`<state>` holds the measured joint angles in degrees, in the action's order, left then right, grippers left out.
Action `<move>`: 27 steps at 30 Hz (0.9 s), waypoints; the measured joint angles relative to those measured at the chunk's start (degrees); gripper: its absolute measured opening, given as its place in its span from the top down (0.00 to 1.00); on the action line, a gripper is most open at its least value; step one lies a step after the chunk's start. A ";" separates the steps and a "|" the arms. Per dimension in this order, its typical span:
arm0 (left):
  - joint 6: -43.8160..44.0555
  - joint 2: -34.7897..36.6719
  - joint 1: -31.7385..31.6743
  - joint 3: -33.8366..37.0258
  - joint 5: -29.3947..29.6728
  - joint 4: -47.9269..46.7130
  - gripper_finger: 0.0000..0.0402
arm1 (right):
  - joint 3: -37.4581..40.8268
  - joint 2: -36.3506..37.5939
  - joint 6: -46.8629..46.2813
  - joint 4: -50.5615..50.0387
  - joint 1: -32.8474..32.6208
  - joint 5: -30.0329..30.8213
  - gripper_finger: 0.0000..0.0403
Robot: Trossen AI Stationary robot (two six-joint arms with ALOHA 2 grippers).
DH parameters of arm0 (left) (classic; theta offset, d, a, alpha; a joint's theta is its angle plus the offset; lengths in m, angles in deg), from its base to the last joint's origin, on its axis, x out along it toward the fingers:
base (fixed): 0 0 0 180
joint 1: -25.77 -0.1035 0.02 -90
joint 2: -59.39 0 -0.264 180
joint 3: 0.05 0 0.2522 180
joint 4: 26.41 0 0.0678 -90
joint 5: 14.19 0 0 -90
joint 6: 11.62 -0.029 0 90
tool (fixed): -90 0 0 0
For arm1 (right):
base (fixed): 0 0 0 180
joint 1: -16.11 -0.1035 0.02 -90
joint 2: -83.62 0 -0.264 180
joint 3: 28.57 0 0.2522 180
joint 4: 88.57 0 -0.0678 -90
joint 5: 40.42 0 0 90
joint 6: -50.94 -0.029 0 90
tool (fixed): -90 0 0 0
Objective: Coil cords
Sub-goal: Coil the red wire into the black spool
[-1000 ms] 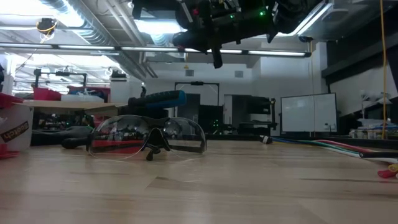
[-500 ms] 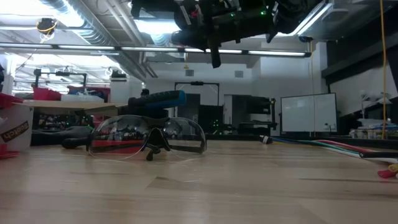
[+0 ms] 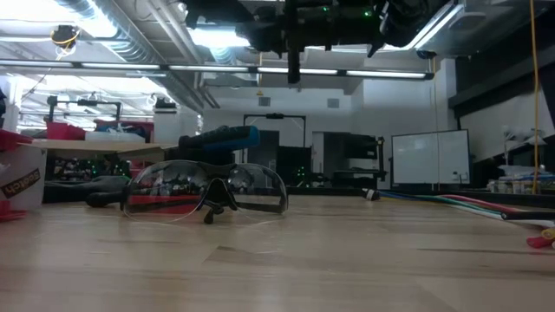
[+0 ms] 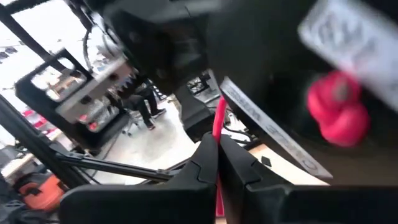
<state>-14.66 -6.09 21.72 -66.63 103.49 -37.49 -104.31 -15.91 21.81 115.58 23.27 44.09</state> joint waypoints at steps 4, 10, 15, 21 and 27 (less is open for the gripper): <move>-0.33 0.07 0.00 0.00 0.01 -2.94 1.00 | 0.00 0.00 -1.14 1.69 0.00 -1.51 1.00; -0.46 0.07 0.11 0.00 0.00 -7.76 1.00 | 0.00 0.00 -2.99 2.85 0.41 -2.71 1.00; -1.48 0.07 0.78 0.00 0.13 -10.96 1.00 | 0.00 0.00 -4.31 2.54 0.83 -3.43 1.00; -1.48 1.40 1.07 0.00 0.10 -14.53 1.00 | 0.01 0.00 -5.44 2.56 1.57 -5.59 1.00; -0.58 4.25 1.07 0.00 -0.03 -18.56 1.00 | 0.00 0.00 -5.55 2.53 2.11 -6.95 1.00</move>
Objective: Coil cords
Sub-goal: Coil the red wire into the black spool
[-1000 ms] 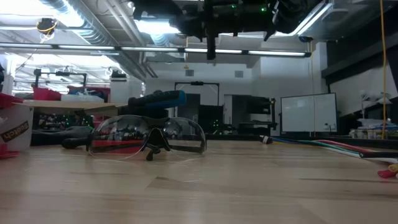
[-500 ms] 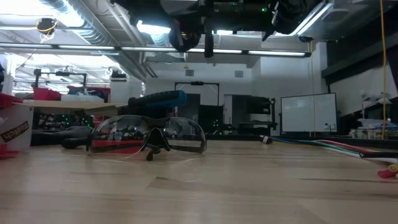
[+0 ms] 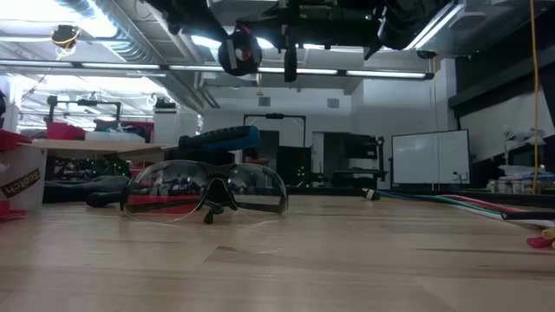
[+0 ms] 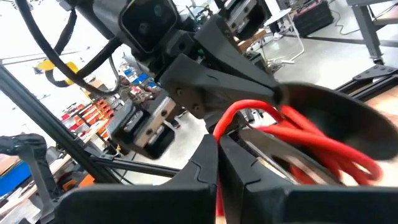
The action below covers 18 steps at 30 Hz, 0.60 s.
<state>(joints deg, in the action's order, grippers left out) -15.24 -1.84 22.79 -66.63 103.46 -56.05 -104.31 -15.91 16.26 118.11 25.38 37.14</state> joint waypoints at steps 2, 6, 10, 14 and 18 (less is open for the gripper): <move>0.37 1.31 0.00 0.00 0.01 -1.39 1.00 | 0.00 0.00 0.00 0.00 0.25 -0.39 1.00; 0.67 3.70 0.00 0.00 -0.02 -3.90 1.00 | 0.00 0.00 0.01 0.00 0.71 -0.81 1.00; 0.86 5.93 0.02 0.02 -0.55 -5.39 1.00 | 0.00 0.00 0.02 0.07 1.30 -1.23 1.00; 0.87 7.43 0.02 0.02 -1.72 -6.78 1.00 | 0.00 0.00 0.02 0.09 1.74 -1.82 1.00; 0.87 8.16 0.01 0.02 -3.36 -7.80 1.00 | 0.00 0.00 0.01 0.11 2.46 -2.64 1.00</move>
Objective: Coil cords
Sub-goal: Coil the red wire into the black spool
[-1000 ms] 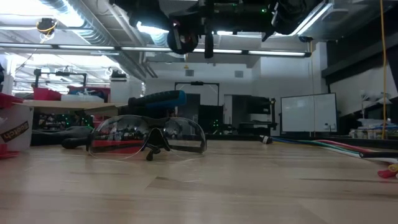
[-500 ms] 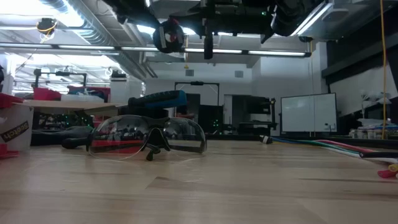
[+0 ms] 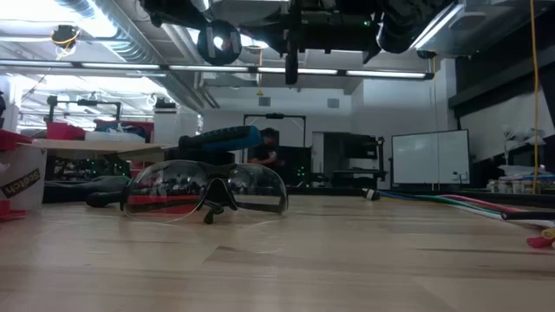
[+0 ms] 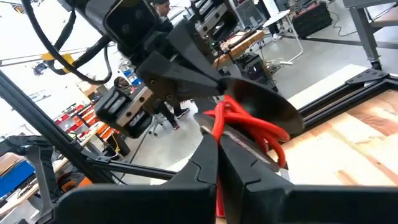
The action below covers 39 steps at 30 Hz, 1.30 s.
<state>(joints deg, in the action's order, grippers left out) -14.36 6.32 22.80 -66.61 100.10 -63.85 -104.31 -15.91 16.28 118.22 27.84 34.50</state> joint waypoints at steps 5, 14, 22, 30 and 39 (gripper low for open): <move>-0.39 0.21 -0.01 0.00 -1.35 -0.07 1.00 | 0.00 0.00 0.01 0.07 0.68 -0.17 1.00; -0.47 0.21 -0.01 0.00 -2.03 -0.13 1.00 | 0.00 0.00 0.40 0.28 0.83 -1.11 0.99; -0.04 0.48 -0.01 0.00 -2.07 -0.13 1.00 | 0.00 0.00 0.42 1.64 1.58 -3.48 0.97; 0.52 2.33 -0.01 0.00 -2.44 -0.26 1.00 | -0.01 0.00 0.64 1.87 2.61 -4.65 0.97; 1.13 3.14 -0.01 0.00 -2.55 -0.43 1.00 | -0.02 0.02 0.64 2.26 2.69 -5.10 0.93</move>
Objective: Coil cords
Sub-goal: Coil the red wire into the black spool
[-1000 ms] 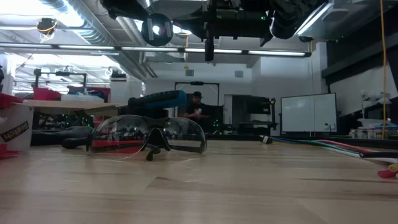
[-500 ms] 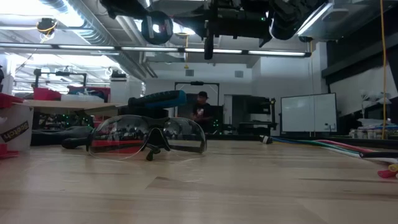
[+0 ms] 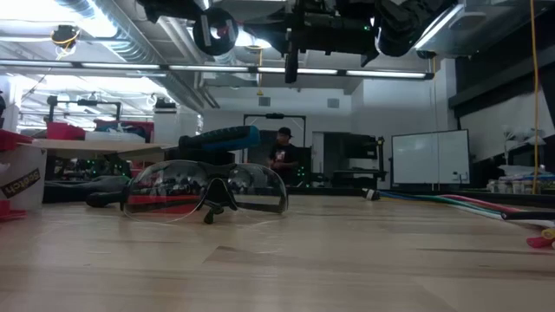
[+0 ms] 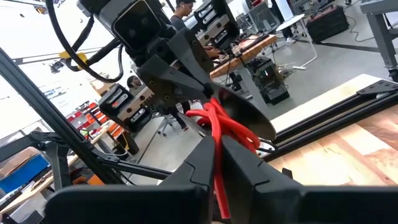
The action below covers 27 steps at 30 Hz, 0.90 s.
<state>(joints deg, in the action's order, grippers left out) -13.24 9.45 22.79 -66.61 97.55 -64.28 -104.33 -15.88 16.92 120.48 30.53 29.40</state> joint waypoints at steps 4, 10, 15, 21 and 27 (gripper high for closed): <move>0.23 0.00 0.01 0.00 -0.20 -0.51 1.00 | 0.00 0.00 0.00 -0.16 0.02 -0.24 0.92; 0.36 0.01 0.02 0.00 -0.22 -1.11 1.00 | 0.00 0.02 0.00 -0.98 0.02 -0.42 0.90; 0.35 0.52 0.02 0.00 -0.22 -1.17 1.00 | 0.00 0.02 0.01 -2.15 0.02 -0.42 0.90; 0.34 1.98 0.02 0.00 -0.22 -1.49 1.00 | 0.00 0.02 0.02 -6.98 0.02 -0.43 0.90; 1.19 2.94 0.02 0.00 -0.21 -2.48 1.00 | 0.00 0.02 1.52 -10.05 0.00 -0.44 0.90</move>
<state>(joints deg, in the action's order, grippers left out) -12.04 12.40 22.81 -66.61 97.33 -66.75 -104.33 -15.86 18.44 110.43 30.53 28.95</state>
